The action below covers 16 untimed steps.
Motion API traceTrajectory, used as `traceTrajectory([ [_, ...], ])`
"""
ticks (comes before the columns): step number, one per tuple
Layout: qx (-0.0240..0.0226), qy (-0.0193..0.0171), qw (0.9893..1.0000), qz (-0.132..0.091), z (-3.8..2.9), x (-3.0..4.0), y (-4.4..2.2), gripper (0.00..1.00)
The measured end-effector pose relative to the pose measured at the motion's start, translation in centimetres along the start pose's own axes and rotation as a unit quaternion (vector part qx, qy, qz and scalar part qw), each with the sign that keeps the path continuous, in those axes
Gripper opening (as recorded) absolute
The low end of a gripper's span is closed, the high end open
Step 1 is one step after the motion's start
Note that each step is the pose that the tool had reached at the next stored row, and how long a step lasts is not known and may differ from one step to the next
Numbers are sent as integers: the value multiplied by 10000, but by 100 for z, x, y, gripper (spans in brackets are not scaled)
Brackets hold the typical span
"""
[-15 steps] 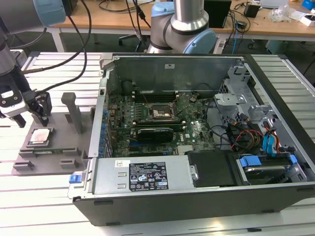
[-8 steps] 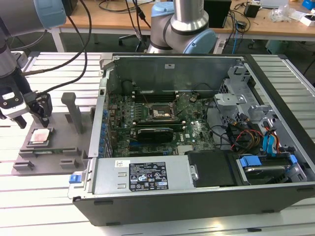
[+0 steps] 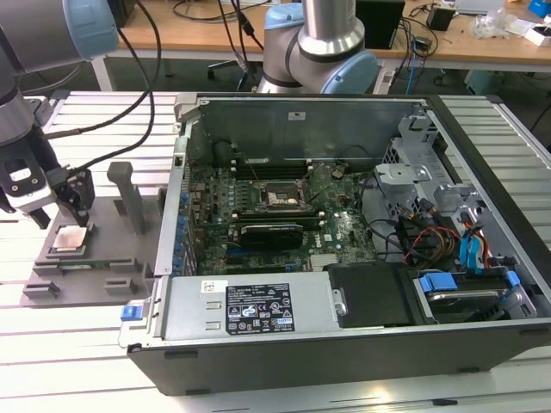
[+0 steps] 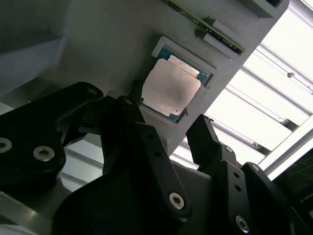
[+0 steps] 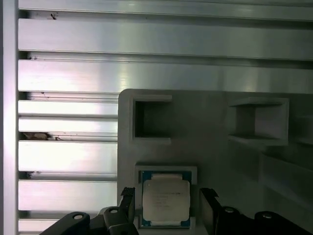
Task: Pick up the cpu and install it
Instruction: 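Pick up the cpu and move it towards the insertion slot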
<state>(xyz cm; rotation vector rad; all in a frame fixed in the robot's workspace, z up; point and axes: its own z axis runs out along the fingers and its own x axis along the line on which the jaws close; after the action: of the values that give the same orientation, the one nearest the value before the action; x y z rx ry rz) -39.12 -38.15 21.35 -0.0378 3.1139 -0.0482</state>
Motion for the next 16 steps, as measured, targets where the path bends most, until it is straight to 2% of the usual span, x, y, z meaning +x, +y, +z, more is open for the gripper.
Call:
traceTrajectory([
  [7, 0, 0, 10000, -11, 89, 4, -77, 63],
  [16, 0, 0, 10000, -10, 179, -12, -107, 63],
])
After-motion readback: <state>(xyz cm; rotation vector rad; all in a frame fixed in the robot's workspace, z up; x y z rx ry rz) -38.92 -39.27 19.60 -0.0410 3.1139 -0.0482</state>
